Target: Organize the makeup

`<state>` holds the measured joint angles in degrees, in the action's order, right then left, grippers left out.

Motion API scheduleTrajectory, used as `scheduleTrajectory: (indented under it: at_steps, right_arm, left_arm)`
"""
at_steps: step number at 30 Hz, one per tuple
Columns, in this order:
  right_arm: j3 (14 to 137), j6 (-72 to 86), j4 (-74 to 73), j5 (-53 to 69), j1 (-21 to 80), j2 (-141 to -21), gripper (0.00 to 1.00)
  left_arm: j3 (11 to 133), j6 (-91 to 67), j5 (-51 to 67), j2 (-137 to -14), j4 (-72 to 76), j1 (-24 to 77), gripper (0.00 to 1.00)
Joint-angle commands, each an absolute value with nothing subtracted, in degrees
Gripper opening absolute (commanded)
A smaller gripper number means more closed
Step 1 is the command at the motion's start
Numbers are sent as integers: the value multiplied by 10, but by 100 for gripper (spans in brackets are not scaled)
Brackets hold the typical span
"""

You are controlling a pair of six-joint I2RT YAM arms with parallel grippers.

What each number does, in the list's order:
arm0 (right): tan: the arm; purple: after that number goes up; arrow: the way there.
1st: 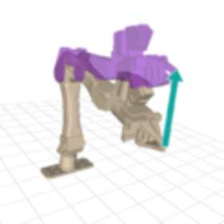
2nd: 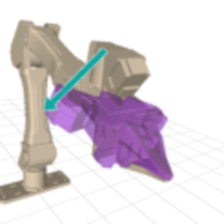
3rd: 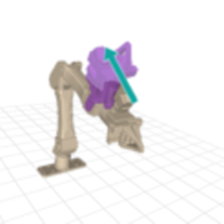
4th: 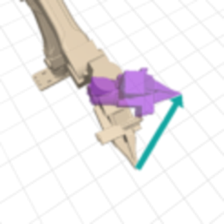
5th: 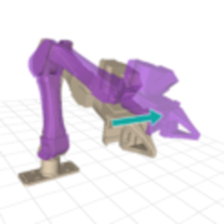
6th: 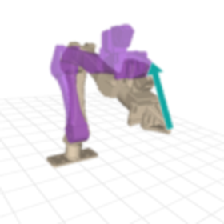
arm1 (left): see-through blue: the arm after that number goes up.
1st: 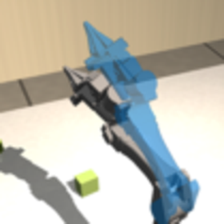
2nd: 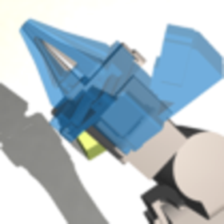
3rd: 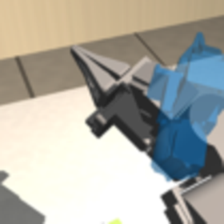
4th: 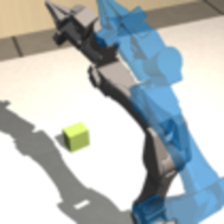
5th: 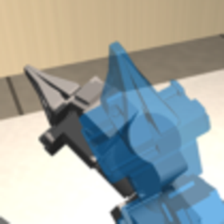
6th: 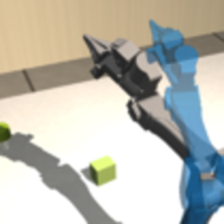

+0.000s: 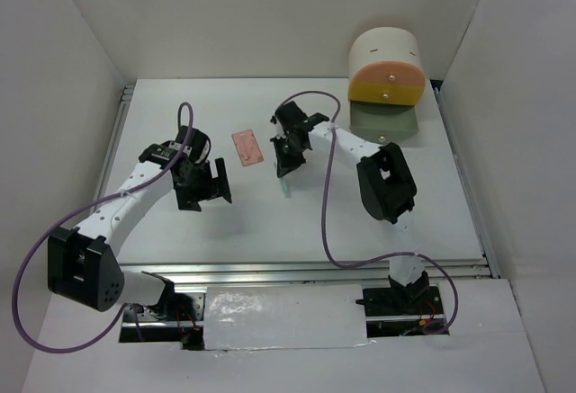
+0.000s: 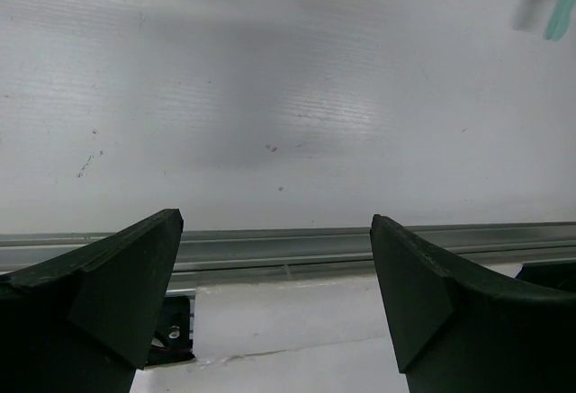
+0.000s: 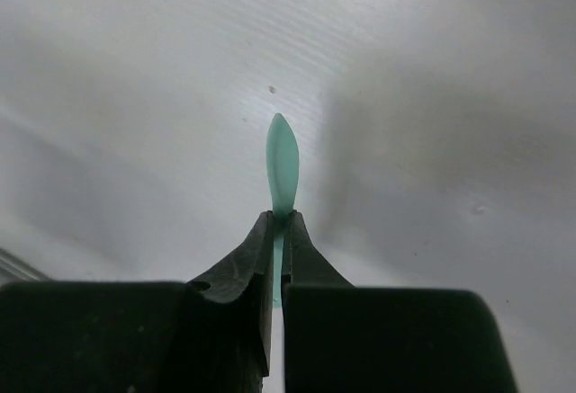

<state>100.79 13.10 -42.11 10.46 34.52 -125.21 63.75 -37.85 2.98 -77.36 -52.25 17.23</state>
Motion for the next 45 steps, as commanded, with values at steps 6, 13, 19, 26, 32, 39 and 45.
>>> scheduleTrajectory:
  at_steps: [6,13,19,26,32,39,45]
  right_arm:
    - [938,381,-228,155,204,-1057,0]
    - [866,638,-189,-103,70,-965,0]
    - [922,768,-263,-141,4,-1019,0]
    - [946,782,-281,-138,-32,-1075,4]
    - [953,762,-287,-91,-45,-1093,54]
    - [902,705,-213,-85,-44,-1026,89]
    - [883,600,-201,2,-6,-953,89]
  left_arm:
    - [641,-367,41,-750,-517,164,99]
    - [655,-365,47,-751,-517,161,99]
    - [664,-366,45,-745,-519,159,99]
    - [659,-374,46,-744,-516,159,99]
    - [683,-370,33,-761,-522,156,99]
    - [777,-376,26,-837,-533,146,99]
    - [880,-382,37,-968,-504,145,99]
